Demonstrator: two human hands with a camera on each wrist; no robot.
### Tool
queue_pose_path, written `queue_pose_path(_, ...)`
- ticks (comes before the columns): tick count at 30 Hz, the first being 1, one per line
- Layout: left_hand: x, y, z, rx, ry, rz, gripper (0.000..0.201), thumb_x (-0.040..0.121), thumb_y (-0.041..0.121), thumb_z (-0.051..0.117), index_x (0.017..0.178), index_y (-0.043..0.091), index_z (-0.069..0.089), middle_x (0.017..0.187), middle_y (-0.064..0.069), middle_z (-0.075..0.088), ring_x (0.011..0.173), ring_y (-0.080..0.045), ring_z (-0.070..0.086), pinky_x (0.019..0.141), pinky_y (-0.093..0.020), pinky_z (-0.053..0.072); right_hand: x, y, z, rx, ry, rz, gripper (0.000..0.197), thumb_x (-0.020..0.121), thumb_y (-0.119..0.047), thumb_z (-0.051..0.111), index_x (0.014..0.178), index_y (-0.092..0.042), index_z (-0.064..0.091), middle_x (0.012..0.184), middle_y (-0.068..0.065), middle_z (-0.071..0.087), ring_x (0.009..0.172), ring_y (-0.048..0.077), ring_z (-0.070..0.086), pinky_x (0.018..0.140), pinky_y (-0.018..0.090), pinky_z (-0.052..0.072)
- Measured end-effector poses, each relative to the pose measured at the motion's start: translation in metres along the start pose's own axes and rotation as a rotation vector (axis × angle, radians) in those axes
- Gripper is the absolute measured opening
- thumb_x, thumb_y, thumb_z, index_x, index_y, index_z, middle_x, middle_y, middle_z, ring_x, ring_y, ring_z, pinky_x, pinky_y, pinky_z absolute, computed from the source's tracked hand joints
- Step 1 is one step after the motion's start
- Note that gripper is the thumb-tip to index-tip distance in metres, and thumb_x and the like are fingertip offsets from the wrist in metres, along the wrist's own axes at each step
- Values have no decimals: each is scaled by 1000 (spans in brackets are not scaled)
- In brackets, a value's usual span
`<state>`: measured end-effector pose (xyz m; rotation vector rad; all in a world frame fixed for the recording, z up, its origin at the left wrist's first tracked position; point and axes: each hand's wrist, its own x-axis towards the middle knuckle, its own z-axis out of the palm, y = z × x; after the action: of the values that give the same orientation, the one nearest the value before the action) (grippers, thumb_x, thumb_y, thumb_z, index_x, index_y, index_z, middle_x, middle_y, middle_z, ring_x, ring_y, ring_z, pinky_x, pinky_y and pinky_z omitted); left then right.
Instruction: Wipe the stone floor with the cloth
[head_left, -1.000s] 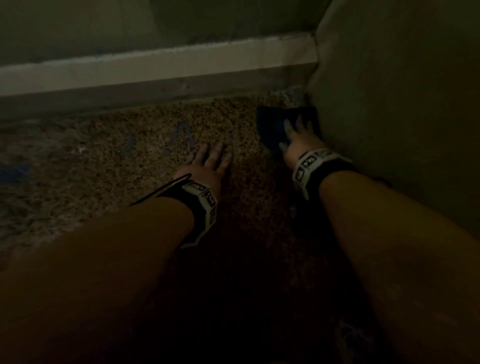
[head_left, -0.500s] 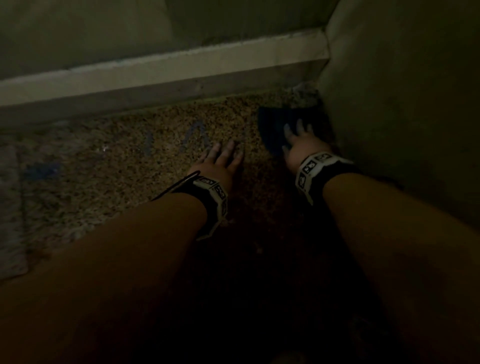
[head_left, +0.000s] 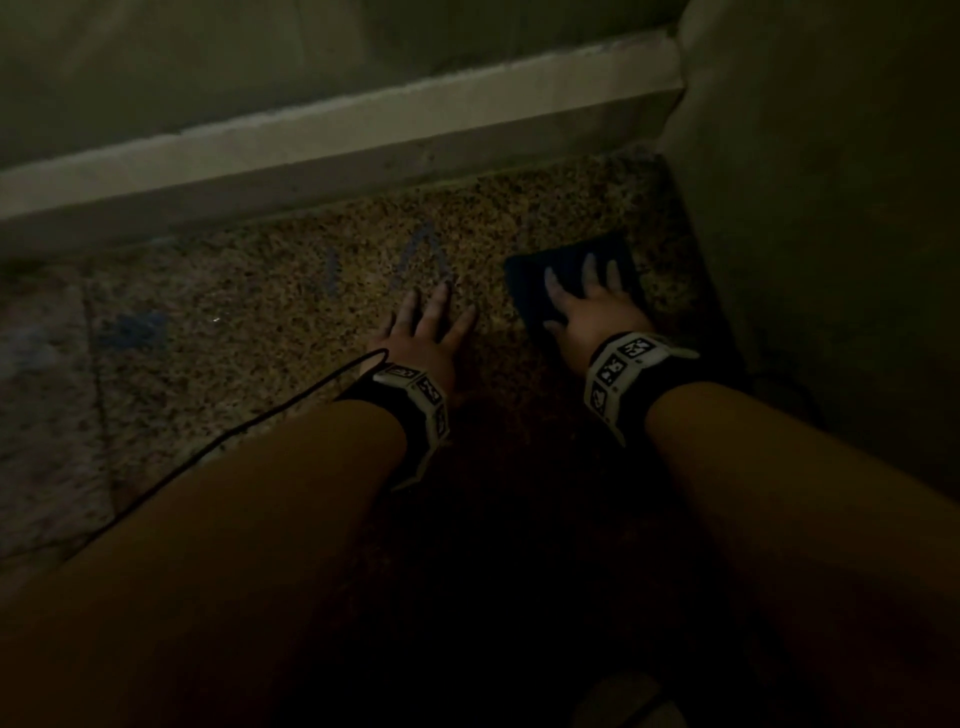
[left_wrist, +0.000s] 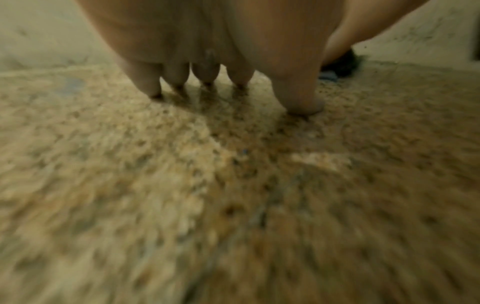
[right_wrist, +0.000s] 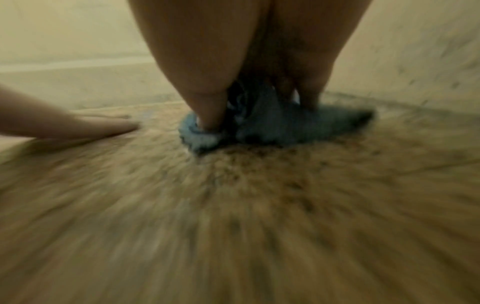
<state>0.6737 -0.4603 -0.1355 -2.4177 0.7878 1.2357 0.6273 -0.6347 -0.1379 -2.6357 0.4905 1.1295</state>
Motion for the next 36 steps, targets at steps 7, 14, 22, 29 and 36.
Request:
queue_pose_path(7, 11, -3, 5, -7, -36, 15, 121, 74, 61, 69, 141, 38, -30, 146, 2, -43, 140, -29, -28, 116, -45, -2, 52, -20, -51, -89, 55, -67, 58, 103, -40, 27, 152, -31, -1, 158, 14, -16, 143, 41, -9, 116, 51, 6)
queue_pose_path(14, 12, -6, 7, -23, -25, 25, 115, 80, 56, 67, 143, 39, -28, 146, 4, -42, 140, -27, -28, 116, -44, -2, 66, -37, -58, -63, 78, -27, 54, 104, -36, 26, 152, -31, 2, 158, 12, -15, 144, 40, -10, 115, 52, 5)
queue_pose_path(22, 1, -14, 10, 24, 3, 36, 89, 93, 56, 45, 146, 36, -23, 150, 3, -37, 142, -26, -25, 117, -46, -4, 25, -38, -25, -97, 33, -37, 54, 105, -34, 23, 152, -31, -2, 158, 9, -17, 145, 37, -9, 116, 49, 5)
queue_pose_path(29, -16, -48, 35, 0, 62, -54, 92, 89, 66, 39, 145, 33, -26, 150, 2, -38, 142, -27, -24, 118, -46, -6, 2, -42, 9, -111, -38, -85, 54, 105, -33, 22, 151, -33, -5, 157, 9, -22, 144, 36, -15, 117, 47, -1)
queue_pose_path(36, -15, -59, 35, -17, 61, -20, 90, 89, 65, 40, 146, 34, -23, 150, 4, -36, 143, -26, -22, 117, -45, 2, 2, -48, 20, -116, 0, -61, 55, 105, -32, 24, 151, -36, -7, 157, 8, -23, 144, 35, -17, 116, 46, -4)
